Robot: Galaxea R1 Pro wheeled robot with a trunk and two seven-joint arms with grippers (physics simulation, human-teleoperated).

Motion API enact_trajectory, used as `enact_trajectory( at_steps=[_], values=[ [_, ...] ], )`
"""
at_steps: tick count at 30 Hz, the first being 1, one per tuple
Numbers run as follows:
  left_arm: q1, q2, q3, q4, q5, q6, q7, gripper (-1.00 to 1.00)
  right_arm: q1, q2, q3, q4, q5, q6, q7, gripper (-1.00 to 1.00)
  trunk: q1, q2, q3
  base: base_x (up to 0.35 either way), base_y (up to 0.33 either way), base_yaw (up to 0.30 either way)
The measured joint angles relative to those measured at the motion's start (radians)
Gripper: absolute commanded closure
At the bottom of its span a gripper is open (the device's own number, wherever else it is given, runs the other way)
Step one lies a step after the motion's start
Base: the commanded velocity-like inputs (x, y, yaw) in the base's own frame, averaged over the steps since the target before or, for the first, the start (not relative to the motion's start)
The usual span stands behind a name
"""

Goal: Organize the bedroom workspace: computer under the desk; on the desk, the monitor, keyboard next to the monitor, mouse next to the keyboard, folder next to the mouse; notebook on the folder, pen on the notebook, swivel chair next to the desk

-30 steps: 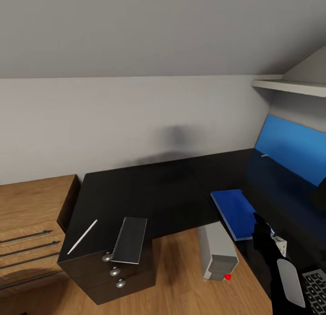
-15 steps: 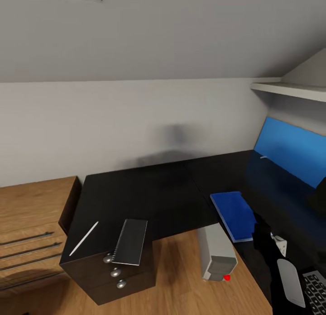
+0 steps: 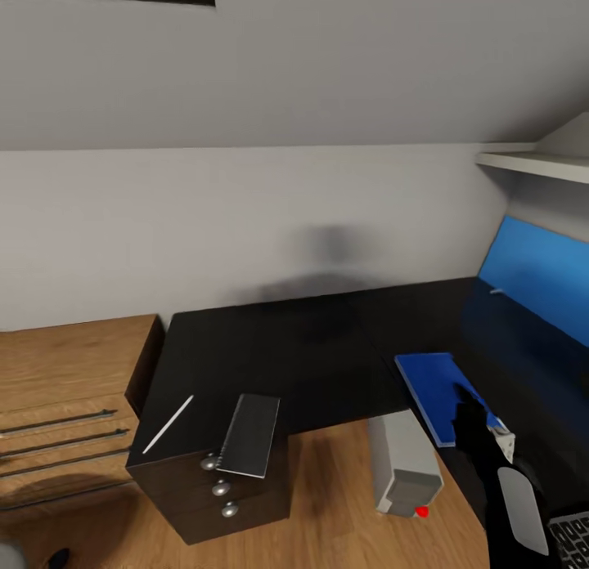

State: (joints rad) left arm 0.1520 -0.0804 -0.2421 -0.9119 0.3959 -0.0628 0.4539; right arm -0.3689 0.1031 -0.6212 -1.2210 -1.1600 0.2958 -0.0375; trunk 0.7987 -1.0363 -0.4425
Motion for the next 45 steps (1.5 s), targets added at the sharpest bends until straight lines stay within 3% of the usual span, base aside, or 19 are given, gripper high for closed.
enact_trajectory(
  at_steps=[7, 11, 13, 19, 21, 27, 36, 39, 45],
  values=[
    [0.000, 0.000, 0.001, 0.000, 0.000, 0.000, -0.001, -1.00, 0.002, 0.021, 0.017, -0.001, 0.002, 0.001, 0.000, -1.00, 0.000, 0.000, 0.007, -0.139, 0.129, 0.221],
    [0.000, 0.000, 0.000, 0.000, 0.000, 0.000, -0.001, -1.00, 0.004, 0.029, 0.054, -0.004, 0.008, 0.000, 0.000, -1.00, 0.000, 0.000, 0.011, -0.225, 0.210, 0.221],
    [0.000, 0.000, 0.001, 0.000, 0.000, 0.000, -0.002, -1.00, 0.006, 0.032, 0.090, -0.007, 0.012, 0.000, 0.000, -1.00, 0.000, 0.000, 0.013, -0.243, 0.227, 0.220],
    [0.000, 0.000, 0.002, 0.000, -0.001, 0.000, -0.001, -1.00, 0.008, 0.033, 0.111, -0.002, 0.034, 0.000, 0.001, -1.00, 0.000, 0.000, 0.019, -0.247, 0.232, 0.216],
    [0.000, 0.001, 0.003, 0.000, -0.001, 0.000, -0.001, -1.00, 0.021, 0.034, 0.147, 0.000, 0.063, 0.001, 0.005, -1.00, 0.000, 0.000, 0.021, -0.245, 0.242, 0.196],
    [0.000, 0.001, 0.002, -0.001, -0.002, 0.000, 0.000, -1.00, 0.055, 0.031, 0.225, 0.006, 0.087, 0.005, 0.008, -1.00, 0.000, 0.000, 0.026, -0.160, 0.170, 0.137],
    [0.000, 0.000, -0.006, -0.064, -0.018, -0.005, 0.004, -1.00, 0.059, 0.031, 0.238, 0.050, 0.088, 0.007, 0.015, -1.00, 0.000, 0.000, 0.027, -0.022, 0.025, 0.023],
    [0.000, -0.001, -0.007, -0.087, -0.020, -0.004, 0.005, -1.00, 0.059, 0.031, 0.255, 0.065, 0.088, 0.007, 0.020, -1.00, 0.000, 0.000, 0.027, -0.004, 0.005, 0.004],
    [0.000, 0.000, -0.007, -0.099, -0.022, -0.003, 0.006, -1.00, 0.060, 0.031, 0.302, 0.095, 0.086, 0.007, 0.033, -1.00, 0.023, -0.042, 0.009, -0.001, 0.001, 0.001]
  ],
)
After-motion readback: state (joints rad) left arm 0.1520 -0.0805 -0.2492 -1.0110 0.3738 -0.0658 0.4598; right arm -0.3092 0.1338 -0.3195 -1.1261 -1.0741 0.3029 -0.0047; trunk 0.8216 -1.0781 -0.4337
